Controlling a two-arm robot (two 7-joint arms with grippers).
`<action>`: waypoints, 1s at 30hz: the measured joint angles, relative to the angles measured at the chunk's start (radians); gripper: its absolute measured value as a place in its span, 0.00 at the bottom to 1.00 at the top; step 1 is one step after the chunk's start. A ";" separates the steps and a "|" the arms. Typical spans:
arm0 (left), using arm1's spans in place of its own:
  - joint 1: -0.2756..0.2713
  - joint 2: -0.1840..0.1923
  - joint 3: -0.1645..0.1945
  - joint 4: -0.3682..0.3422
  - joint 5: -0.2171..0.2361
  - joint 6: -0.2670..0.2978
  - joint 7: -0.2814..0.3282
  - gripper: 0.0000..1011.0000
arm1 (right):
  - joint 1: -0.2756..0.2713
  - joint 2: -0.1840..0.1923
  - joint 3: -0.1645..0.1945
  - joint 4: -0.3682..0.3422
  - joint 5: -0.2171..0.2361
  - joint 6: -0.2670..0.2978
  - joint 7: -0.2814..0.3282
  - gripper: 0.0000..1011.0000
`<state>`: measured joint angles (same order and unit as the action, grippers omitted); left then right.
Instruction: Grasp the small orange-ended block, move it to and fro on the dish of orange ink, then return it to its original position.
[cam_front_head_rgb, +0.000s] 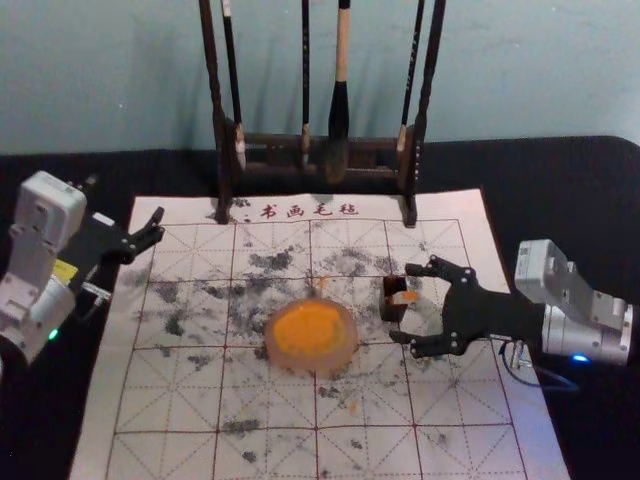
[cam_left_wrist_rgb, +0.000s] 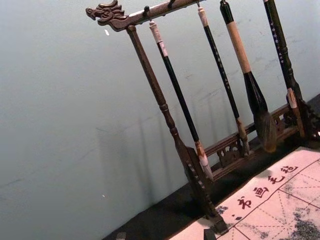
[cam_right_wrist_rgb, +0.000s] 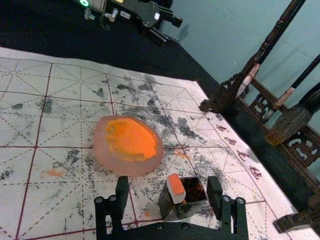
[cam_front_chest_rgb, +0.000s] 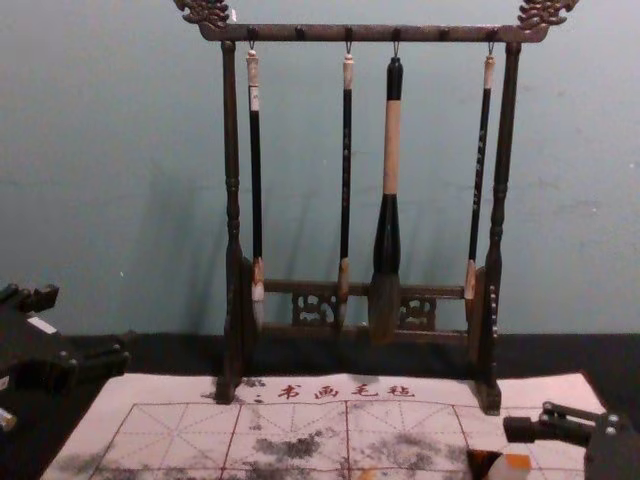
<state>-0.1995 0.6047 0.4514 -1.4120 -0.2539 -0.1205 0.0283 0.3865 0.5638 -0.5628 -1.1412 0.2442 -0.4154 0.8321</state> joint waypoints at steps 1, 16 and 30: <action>0.000 0.000 0.000 0.000 0.000 0.000 0.000 0.99 | 0.002 -0.003 0.000 0.009 0.004 -0.005 0.005 0.99; 0.000 0.000 0.000 0.000 0.000 0.000 0.000 0.99 | 0.032 -0.044 0.006 0.090 0.049 -0.041 0.037 0.99; 0.000 0.000 0.000 0.000 0.000 0.000 0.000 0.99 | 0.035 -0.044 0.005 0.091 0.045 -0.045 0.037 0.99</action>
<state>-0.1995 0.6047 0.4514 -1.4120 -0.2539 -0.1205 0.0283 0.4214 0.5193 -0.5579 -1.0500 0.2891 -0.4601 0.8695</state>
